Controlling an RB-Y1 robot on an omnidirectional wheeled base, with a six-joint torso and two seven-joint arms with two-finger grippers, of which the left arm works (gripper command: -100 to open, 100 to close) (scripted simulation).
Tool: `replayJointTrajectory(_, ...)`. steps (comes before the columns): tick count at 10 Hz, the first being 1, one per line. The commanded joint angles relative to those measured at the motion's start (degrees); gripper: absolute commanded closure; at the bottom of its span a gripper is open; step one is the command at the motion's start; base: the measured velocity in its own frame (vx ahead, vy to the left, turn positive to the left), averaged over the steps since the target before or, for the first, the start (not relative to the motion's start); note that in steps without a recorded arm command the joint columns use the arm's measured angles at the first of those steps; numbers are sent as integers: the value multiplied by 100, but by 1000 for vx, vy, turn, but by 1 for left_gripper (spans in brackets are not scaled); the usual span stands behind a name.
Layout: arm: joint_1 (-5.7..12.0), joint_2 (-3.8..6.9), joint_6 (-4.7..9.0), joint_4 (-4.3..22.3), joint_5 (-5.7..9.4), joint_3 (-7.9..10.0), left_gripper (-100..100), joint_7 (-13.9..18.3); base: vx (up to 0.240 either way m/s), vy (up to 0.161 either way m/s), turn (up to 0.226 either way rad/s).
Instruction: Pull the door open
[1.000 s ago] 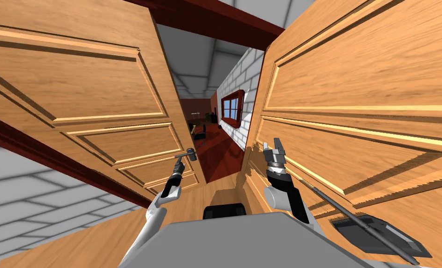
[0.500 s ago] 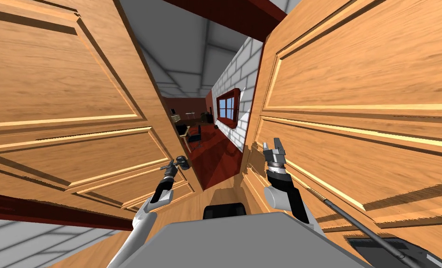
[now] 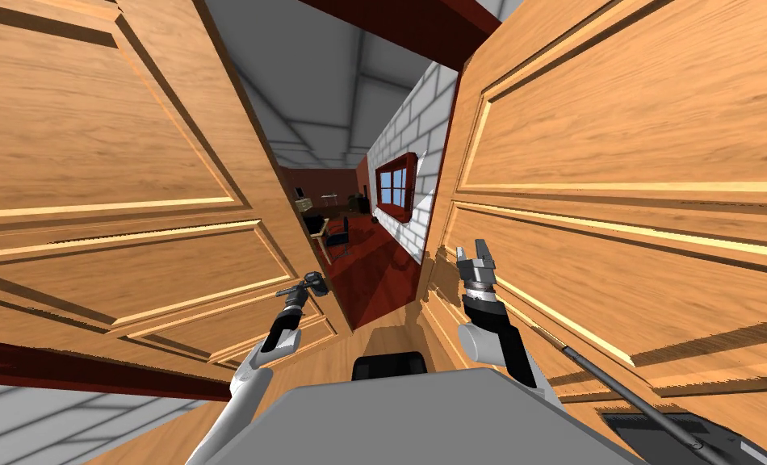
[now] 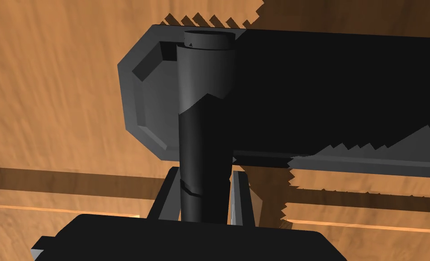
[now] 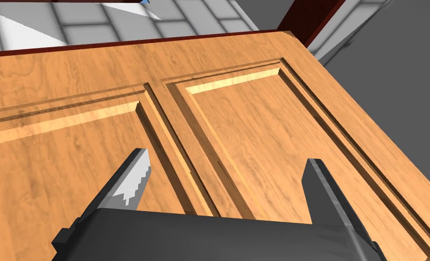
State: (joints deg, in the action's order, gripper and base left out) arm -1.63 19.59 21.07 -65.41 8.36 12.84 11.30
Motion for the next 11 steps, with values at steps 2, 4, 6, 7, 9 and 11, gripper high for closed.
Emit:
replayJointTrajectory(2, -6, 2, 2, -1, 0, 4, 100, -2, -4, -2, 1)
replayJointTrajectory(4, -62, 74, 30, -31, 9, -91, 100, 87, -147, 41, -111)
replayJointTrajectory(6, -130, 169, 70, -73, 20, -197, 100, 192, -184, 37, -108)
replayJointTrajectory(7, -168, 224, 93, -97, 26, -258, 100, 251, -231, 60, -152)
replayJointTrajectory(9, -265, 360, 150, -158, 41, -409, 100, 401, -230, 39, -146)
replayJointTrajectory(11, -342, 469, 195, -206, 54, -530, 100, 521, -233, 59, -153)
